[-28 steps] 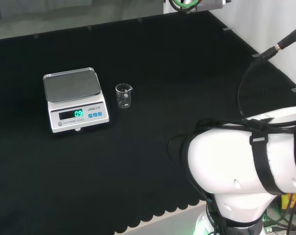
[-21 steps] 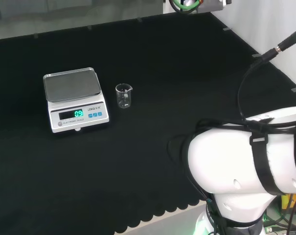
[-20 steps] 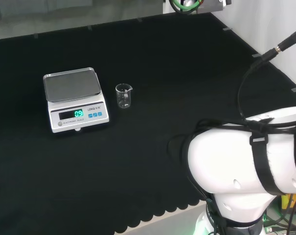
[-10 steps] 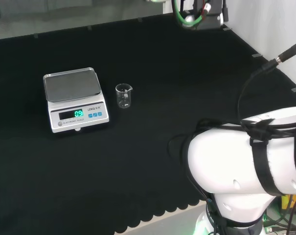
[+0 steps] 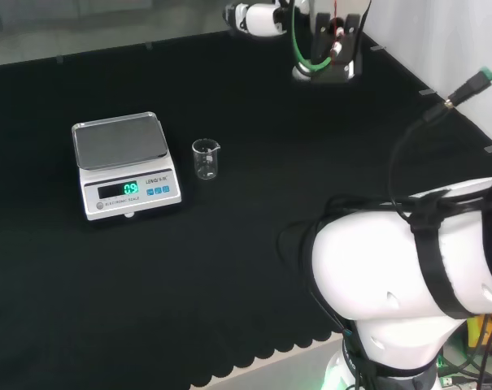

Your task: Pick up the beaker.

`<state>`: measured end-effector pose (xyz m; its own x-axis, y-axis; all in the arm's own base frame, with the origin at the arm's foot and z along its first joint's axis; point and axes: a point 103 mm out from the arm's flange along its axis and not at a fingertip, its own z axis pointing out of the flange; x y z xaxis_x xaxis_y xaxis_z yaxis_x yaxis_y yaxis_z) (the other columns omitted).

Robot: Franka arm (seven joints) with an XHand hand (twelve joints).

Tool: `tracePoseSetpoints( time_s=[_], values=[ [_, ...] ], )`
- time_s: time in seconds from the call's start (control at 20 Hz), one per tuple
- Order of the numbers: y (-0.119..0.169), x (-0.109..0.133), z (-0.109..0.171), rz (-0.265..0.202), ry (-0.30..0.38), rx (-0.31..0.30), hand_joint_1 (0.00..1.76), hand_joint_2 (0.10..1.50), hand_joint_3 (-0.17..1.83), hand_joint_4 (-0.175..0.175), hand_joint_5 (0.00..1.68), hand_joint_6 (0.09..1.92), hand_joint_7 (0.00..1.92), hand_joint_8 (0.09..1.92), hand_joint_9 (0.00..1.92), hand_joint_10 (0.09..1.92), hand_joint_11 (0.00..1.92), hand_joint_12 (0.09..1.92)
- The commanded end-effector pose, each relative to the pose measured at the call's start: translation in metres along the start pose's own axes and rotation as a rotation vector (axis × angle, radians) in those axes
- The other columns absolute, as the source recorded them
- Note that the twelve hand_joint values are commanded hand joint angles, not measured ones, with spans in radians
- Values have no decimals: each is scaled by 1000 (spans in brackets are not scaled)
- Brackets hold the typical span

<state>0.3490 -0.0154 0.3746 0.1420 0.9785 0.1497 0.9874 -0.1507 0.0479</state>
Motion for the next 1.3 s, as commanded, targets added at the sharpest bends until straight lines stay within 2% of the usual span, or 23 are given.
tracePoseSetpoints(
  time_s=[0.05,0.5,0.55,0.7,0.75,0.85,1.0,1.25,1.3],
  values=[
    [16,2,69,56,30,52,169,922,218,-44,147,87,0,597,14,867,3,1537],
    [25,0,113,0,83,121,178,925,210,-51,168,87,0,651,24,879,20,1541],
    [26,5,117,-3,86,130,179,925,209,-51,170,87,0,657,25,880,21,1541],
    [33,20,135,-52,114,179,180,927,208,-53,174,87,0,673,27,882,23,1541],
    [37,22,140,-41,104,196,180,927,207,-53,175,87,0,679,29,882,25,1541],
    [41,29,150,-68,107,220,181,928,206,-54,177,87,0,686,30,883,27,1541],
    [42,30,164,-81,112,238,181,929,205,-54,179,87,0,696,30,884,33,1541],
    [48,47,182,-141,118,257,181,930,203,-55,183,87,0,709,29,885,37,1539],
    [49,48,184,-137,119,263,180,931,203,-55,183,87,0,714,28,885,38,1538]
  ],
)
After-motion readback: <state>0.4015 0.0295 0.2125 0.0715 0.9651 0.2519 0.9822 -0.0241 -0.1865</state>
